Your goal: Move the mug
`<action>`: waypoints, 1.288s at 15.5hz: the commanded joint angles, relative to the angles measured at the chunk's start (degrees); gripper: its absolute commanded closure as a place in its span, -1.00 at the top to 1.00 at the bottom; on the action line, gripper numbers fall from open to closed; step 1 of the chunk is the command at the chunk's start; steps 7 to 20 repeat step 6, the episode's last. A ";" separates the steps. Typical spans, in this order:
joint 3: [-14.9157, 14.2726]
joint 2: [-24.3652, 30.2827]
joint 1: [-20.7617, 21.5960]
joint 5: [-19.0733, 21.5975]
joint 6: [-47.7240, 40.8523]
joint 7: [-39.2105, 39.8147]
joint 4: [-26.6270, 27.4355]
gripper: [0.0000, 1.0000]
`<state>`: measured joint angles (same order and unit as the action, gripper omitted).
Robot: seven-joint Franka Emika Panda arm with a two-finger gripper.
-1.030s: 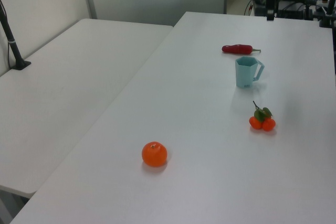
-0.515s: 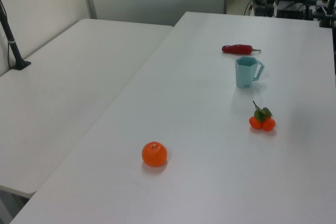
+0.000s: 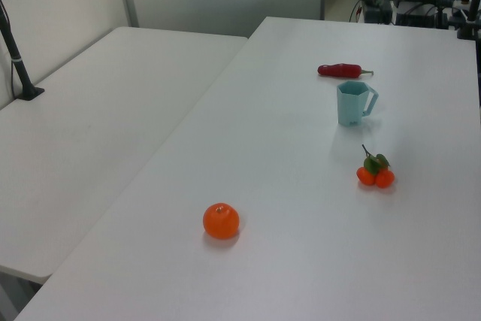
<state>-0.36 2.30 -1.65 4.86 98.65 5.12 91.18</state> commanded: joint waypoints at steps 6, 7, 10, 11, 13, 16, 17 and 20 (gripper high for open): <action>-0.34 -0.46 0.42 -0.47 1.73 0.33 0.23 1.00; -0.34 -0.46 0.42 -0.47 1.73 0.33 0.23 1.00; -0.34 -0.46 0.42 -0.47 1.73 0.33 0.23 1.00; -0.34 -0.46 0.42 -0.47 1.73 0.33 0.23 1.00; -0.34 -0.46 0.42 -0.47 1.73 0.33 0.23 1.00; -0.34 -0.46 0.42 -0.47 1.73 0.33 0.23 1.00; -0.34 -0.46 0.42 -0.47 1.73 0.33 0.23 1.00; -0.34 -0.46 0.42 -0.47 1.73 0.33 0.23 1.00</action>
